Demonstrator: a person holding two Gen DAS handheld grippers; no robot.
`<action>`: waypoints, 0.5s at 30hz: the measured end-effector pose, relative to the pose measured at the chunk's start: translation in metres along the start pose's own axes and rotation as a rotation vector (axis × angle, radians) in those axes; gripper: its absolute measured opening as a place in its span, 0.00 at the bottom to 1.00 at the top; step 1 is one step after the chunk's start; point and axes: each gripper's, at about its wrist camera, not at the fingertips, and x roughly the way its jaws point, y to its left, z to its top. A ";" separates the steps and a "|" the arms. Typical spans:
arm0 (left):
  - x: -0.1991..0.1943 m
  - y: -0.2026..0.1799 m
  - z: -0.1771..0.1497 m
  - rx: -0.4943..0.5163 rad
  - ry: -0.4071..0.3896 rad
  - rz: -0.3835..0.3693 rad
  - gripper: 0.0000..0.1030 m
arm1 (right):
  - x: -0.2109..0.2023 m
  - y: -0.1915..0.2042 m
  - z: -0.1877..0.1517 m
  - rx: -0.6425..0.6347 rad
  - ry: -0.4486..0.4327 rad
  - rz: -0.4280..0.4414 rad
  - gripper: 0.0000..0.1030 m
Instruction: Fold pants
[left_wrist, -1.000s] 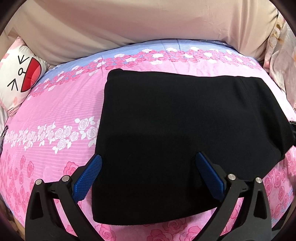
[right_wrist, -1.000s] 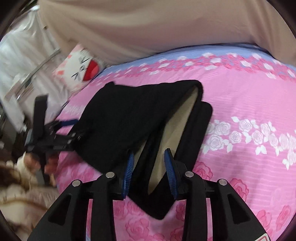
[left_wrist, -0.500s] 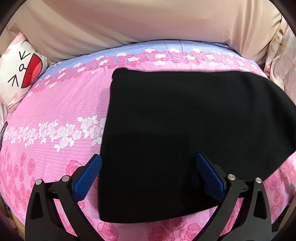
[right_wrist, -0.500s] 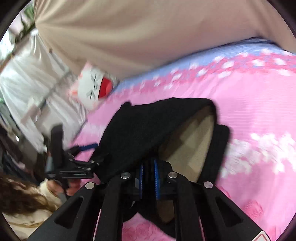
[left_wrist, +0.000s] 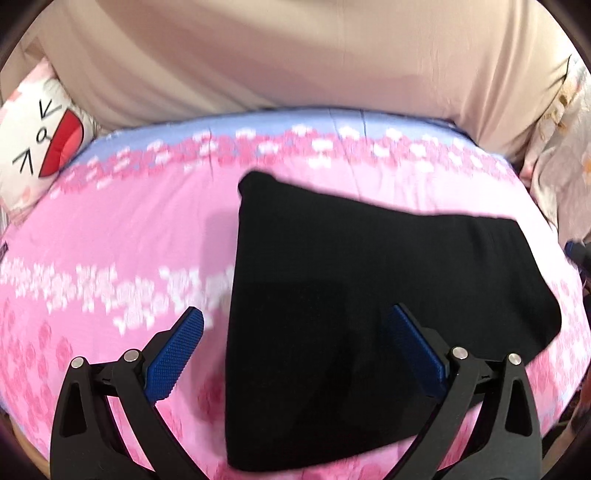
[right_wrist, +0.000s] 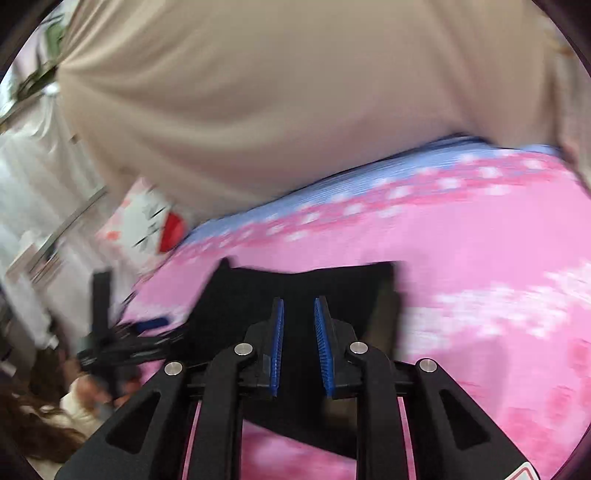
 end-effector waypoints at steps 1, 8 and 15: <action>0.003 -0.004 0.005 0.008 -0.013 0.012 0.95 | 0.020 0.006 0.002 -0.010 0.036 0.010 0.18; 0.064 -0.002 0.055 0.013 -0.043 0.292 0.96 | 0.098 -0.053 0.023 0.083 0.154 -0.281 0.00; 0.078 0.016 0.058 -0.044 0.014 0.236 0.95 | 0.087 -0.056 0.021 0.204 0.074 -0.179 0.04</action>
